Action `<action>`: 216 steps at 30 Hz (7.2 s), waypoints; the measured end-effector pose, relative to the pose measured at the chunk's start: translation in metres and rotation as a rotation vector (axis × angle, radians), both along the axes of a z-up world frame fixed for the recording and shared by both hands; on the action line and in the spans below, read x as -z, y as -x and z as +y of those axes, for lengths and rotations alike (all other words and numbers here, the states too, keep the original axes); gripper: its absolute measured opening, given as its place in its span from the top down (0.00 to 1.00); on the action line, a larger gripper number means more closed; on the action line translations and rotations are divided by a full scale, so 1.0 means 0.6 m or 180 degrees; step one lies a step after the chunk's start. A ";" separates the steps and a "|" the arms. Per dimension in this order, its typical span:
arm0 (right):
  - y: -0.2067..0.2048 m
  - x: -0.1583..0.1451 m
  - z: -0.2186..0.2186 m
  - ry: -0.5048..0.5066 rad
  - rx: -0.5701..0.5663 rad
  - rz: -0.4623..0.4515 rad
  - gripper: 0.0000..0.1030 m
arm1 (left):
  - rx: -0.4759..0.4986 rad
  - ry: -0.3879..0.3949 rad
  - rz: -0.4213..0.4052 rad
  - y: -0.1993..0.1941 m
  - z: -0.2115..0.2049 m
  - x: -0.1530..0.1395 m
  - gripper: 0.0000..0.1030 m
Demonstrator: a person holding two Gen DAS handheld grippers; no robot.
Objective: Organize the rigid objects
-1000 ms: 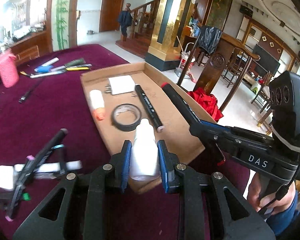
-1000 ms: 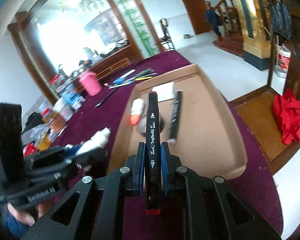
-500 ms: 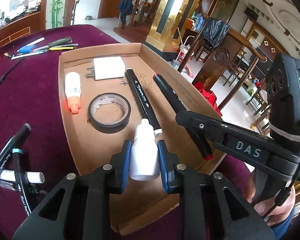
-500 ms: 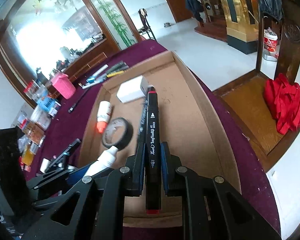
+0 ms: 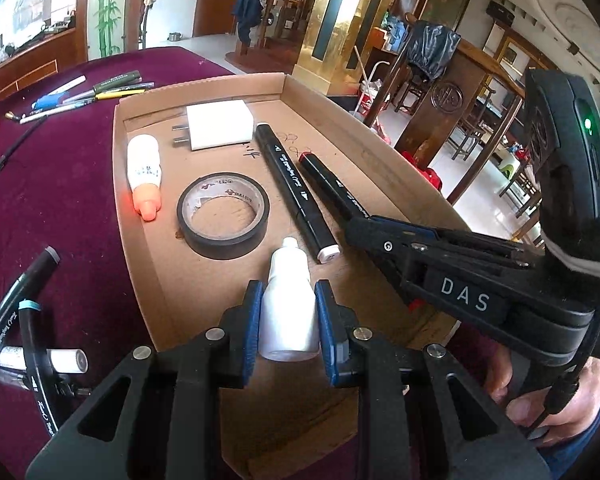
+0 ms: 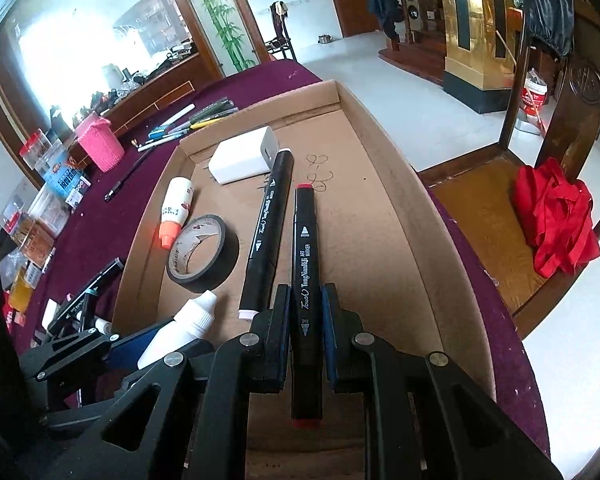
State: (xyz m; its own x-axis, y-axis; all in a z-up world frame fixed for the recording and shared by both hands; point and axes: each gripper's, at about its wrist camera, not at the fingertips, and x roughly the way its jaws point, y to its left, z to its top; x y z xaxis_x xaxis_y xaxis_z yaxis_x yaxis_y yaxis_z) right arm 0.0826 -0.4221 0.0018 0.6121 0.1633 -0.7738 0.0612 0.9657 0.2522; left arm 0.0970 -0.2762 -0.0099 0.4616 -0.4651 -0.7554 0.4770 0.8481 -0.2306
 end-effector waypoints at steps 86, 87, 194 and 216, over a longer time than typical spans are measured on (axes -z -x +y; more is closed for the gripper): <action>0.174 -0.036 0.227 -0.0550 -0.1473 -0.0710 0.33 | -0.0417 0.0209 0.0713 0.169 0.473 0.011 0.40; 0.174 -0.036 0.228 -0.0551 -0.1473 -0.0708 0.33 | -0.0375 0.0144 0.0655 0.184 0.458 0.007 0.40; 0.167 0.025 0.321 0.0375 -0.1610 -0.0123 0.61 | -0.0976 -0.0676 0.0243 0.181 0.502 0.008 0.87; 0.167 -0.004 0.288 0.0008 -0.1548 -0.0323 0.61 | -0.1186 -0.0094 -0.0137 0.188 0.480 -0.071 0.88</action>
State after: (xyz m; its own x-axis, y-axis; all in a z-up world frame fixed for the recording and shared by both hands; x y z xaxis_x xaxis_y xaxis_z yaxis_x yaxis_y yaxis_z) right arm -0.0177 -0.2492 0.0042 0.5378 0.4467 -0.7150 -0.4213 0.8770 0.2311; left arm -0.0156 0.0121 0.0330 0.6266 -0.2376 -0.7422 0.1431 0.9713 -0.1901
